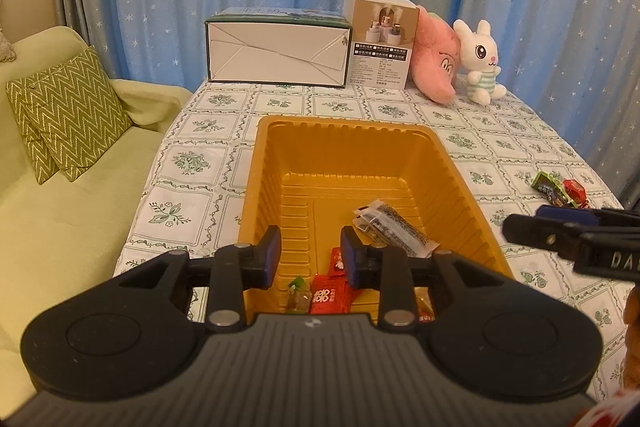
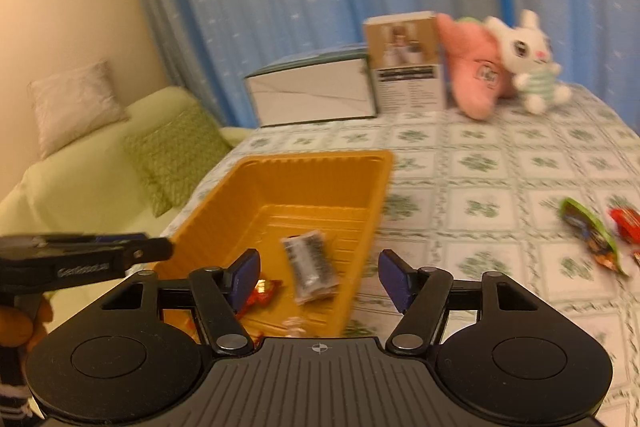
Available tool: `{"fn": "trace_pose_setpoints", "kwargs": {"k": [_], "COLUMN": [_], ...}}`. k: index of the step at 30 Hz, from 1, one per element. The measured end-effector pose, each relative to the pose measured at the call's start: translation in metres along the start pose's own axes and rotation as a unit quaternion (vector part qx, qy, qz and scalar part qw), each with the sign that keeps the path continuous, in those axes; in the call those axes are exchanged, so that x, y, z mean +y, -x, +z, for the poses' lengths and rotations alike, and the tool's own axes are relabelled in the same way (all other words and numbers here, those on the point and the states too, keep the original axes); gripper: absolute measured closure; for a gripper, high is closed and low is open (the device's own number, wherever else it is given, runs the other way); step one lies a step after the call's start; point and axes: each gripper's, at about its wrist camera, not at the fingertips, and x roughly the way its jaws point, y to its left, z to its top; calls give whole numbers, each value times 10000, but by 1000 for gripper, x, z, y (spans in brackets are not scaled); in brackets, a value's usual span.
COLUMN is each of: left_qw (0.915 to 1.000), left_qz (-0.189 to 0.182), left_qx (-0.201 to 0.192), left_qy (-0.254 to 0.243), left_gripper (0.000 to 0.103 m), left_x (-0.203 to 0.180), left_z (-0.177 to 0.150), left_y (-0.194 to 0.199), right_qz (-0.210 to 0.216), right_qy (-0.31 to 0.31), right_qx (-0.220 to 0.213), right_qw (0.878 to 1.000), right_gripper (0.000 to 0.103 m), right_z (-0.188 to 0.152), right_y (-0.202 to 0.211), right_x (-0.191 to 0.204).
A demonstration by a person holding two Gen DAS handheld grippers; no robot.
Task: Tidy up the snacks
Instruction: 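Move both grippers back toward the remaining candies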
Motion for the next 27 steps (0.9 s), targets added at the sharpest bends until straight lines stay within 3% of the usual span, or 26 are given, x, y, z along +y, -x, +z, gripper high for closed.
{"fn": "trace_pose_setpoints", "kwargs": {"k": [4,9,27], "left_qw": [10000,9997,9929], "left_qz": [-85,-213,-1122], "left_qx": [-34,-115,-128], "left_qy": [13,-13,-374], "left_gripper": [72,68,38], "left_x": [-7,-23,-136], "left_z": [3,6,-15], "left_y": [4,15,43], "right_qz": [-243,-509,-1409], "right_qy": [-473,-538,-692], "right_qx": [-61,-236,-774], "right_qw": [9986,9970,9846], "right_gripper": [38,37,36], "right_z": [1,1,-28], "right_y": [13,37,135], "right_x": [-23,-37,-84]}}
